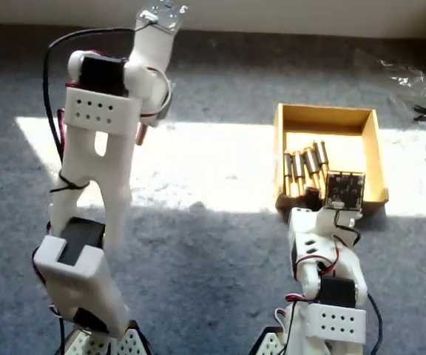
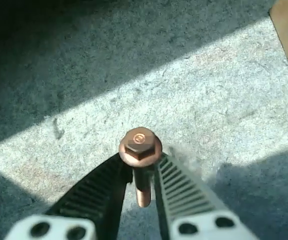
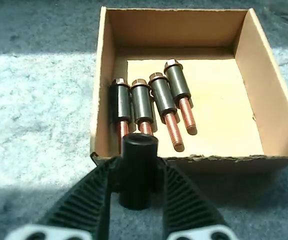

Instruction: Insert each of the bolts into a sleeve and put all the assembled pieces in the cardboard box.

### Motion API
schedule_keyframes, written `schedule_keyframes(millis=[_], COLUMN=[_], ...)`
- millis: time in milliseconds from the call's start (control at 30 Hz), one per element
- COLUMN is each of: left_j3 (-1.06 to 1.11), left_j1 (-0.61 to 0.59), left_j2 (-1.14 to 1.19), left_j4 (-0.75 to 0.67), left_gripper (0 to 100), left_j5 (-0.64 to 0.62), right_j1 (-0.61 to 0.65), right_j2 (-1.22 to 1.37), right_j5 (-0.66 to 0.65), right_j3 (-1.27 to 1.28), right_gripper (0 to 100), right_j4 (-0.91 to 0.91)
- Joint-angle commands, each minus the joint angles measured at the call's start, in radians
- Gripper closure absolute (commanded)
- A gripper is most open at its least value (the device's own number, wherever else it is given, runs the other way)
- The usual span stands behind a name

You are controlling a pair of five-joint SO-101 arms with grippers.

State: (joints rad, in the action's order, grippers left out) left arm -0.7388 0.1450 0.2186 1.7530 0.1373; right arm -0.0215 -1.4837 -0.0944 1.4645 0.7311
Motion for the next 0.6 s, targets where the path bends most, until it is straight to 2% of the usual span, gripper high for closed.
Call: schedule_keyframes(millis=[0, 300, 567], left_j3=[0.047, 0.065, 0.274], left_j1=[0.044, 0.088, 0.127], left_j2=[-0.160, -0.371, -0.593], left_j4=[-0.008, 0.000, -0.041], left_gripper=[100, 100, 100], left_j5=[-0.008, -0.008, -0.006], right_j1=[0.062, 0.239, 0.348], right_j2=[-0.015, -0.013, -0.013], right_j5=[-0.012, -0.012, -0.012], right_j3=[-0.013, -0.018, -0.093], right_gripper=[99.3, 99.3, 99.3], right_j4=[-0.024, -0.022, -0.021])
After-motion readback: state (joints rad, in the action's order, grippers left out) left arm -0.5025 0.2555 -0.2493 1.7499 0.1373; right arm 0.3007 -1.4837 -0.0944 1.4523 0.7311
